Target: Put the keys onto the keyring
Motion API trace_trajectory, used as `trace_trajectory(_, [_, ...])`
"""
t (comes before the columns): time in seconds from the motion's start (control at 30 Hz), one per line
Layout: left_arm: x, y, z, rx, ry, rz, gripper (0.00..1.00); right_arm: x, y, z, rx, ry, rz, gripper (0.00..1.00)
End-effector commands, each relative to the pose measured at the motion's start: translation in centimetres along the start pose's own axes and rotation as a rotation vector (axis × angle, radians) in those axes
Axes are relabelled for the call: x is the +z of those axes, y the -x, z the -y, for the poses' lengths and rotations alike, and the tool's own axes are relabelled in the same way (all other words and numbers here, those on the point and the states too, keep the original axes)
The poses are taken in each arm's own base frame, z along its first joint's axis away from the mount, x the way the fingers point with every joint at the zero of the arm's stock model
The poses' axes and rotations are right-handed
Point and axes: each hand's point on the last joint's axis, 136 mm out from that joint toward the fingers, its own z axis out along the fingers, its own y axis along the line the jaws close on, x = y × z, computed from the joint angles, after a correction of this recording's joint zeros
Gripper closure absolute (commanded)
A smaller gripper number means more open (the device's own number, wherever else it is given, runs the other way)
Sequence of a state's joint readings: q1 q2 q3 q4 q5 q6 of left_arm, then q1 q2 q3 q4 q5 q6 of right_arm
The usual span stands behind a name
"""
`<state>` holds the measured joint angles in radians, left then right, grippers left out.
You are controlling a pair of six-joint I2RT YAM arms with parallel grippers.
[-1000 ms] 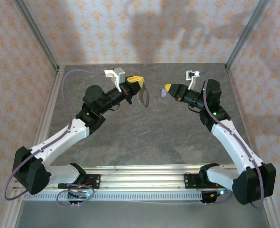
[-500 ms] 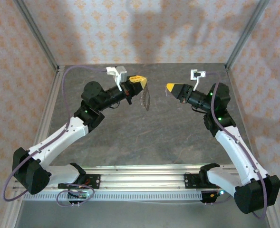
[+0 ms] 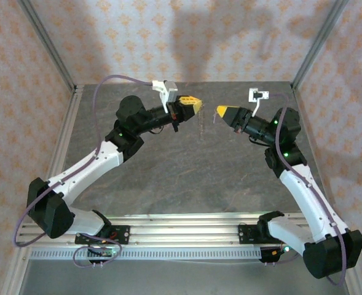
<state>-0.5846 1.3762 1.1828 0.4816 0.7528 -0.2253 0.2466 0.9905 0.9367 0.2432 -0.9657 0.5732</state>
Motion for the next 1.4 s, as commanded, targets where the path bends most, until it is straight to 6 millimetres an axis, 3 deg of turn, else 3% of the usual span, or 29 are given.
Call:
trace_trajectory(0.0, [0.4,1.5,1.6,0.099,-0.044,0.013,1.00,-0.7,2.9,-3.1,-0.083,0.060,0.091,1.00])
trace_trajectory(0.43, [1.1,0.8,2.0,0.184,-0.039,-0.021,1.00,-0.5,4.0,-4.7,-0.078,0.127,0.133,1.00])
trace_trajectory(0.8, [1.3,0.9,2.1,0.179,-0.036,-0.023,1.00,0.5,2.6,-5.7,-0.083,0.165,0.086,1.00])
trace_trajectory(1.1, [1.5,1.0,2.4,0.174,-0.038,-0.021,1.00,1.0,1.9,-5.7,-0.090,0.158,0.058,1.00])
trace_trajectory(1.37, [1.6,1.3,2.4,0.175,-0.034,-0.015,1.00,1.2,1.2,-4.4,-0.089,0.115,0.043,1.00])
